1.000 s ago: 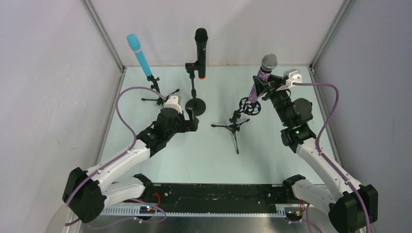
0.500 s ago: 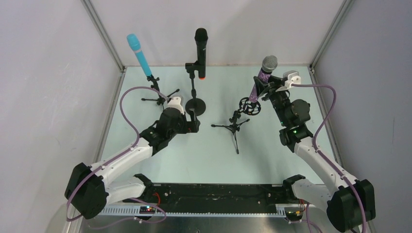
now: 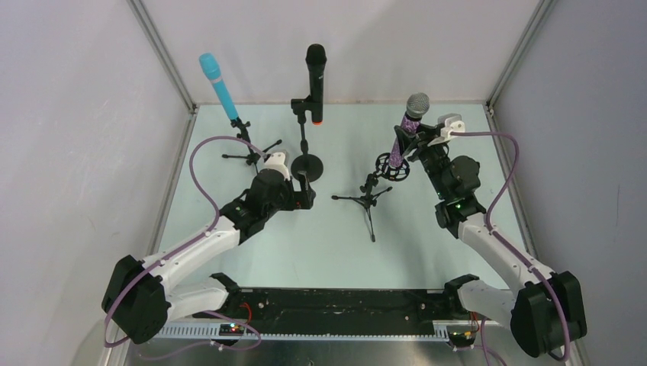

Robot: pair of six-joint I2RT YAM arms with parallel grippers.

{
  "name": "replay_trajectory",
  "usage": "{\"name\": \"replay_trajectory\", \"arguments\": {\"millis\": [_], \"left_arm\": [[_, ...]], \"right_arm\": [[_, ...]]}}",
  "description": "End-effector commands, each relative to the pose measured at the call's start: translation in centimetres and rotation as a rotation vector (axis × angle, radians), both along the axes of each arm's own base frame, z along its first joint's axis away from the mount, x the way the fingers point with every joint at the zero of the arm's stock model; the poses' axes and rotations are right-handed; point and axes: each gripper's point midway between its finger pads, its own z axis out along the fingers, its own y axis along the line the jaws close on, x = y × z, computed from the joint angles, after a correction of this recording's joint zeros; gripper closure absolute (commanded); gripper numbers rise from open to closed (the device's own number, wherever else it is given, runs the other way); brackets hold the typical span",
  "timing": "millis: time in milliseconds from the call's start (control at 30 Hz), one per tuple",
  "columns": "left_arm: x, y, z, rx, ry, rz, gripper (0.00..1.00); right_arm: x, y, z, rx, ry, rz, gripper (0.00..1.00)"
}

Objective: Attach the microphones to the stand

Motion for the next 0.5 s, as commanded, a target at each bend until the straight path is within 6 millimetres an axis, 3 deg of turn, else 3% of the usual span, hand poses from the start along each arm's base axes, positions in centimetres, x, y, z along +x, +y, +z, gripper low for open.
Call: {"name": "replay_trajectory", "arguments": {"millis": [0, 467], "left_arm": [[0.6, -0.5, 1.5, -0.039, -0.021, 0.005, 0.00], [0.4, -0.5, 1.2, -0.047, -0.010, 0.006, 0.00]], "right_arm": [[-0.5, 0.1, 2.4, 0.035, -0.104, 0.020, 1.00], [-0.4, 0.7, 0.0, 0.024, -0.060, 0.050, 1.00]]}}
